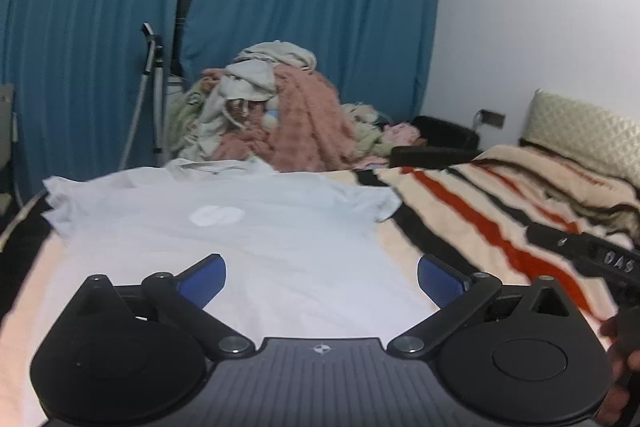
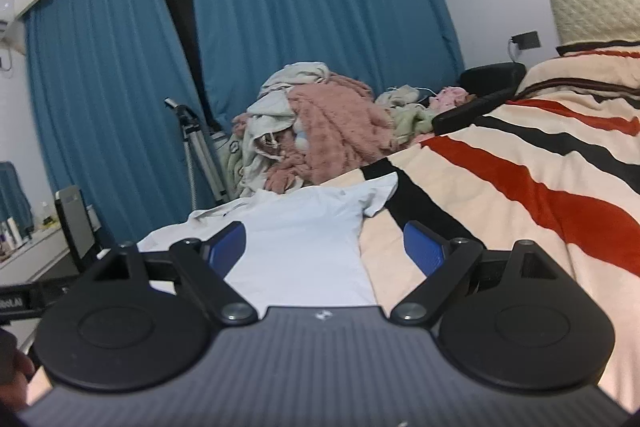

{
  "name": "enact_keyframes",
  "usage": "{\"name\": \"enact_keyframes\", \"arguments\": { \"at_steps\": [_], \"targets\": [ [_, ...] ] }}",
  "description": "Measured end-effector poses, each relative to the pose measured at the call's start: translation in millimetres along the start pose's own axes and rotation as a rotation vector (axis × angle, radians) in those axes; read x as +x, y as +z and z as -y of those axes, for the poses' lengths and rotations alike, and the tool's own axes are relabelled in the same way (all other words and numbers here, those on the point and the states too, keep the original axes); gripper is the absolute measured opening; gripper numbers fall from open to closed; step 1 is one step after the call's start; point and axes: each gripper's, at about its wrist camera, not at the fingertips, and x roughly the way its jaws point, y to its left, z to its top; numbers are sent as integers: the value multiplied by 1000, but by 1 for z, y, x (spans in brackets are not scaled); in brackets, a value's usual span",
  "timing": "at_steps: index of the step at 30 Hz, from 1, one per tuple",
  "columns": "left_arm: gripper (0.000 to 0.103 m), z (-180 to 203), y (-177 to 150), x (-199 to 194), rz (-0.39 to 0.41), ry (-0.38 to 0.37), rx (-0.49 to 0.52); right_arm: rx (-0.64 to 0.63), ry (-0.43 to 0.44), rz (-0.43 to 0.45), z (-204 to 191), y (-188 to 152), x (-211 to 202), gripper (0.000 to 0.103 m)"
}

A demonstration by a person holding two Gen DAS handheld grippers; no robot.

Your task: Fold clothes

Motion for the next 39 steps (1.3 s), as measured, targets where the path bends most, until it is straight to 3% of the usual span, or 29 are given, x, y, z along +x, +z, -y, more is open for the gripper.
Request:
{"name": "enact_keyframes", "arguments": {
  "at_steps": [6,11,29,33,37,38,39],
  "targets": [
    [103,-40,-15,-5,4,126,-65,-96,24,-11,-22,-7,7,87],
    [103,-64,-12,-18,28,130,-120,-143,32,-28,-35,-11,13,87],
    [103,-68,-21,-21,7,172,-154,-159,-14,-58,-42,-12,27,87],
    [103,-68,-25,-18,-6,173,-170,-10,-11,-115,-35,3,68,87],
    [103,-69,-30,-13,-16,189,-171,293,31,-235,-11,11,146,87],
    [103,-69,-32,-11,-19,194,-172,363,49,-254,-3,8,166,86],
    [103,-70,-33,-8,-26,198,-176,416,73,-260,5,3,189,78]
  ]
}}
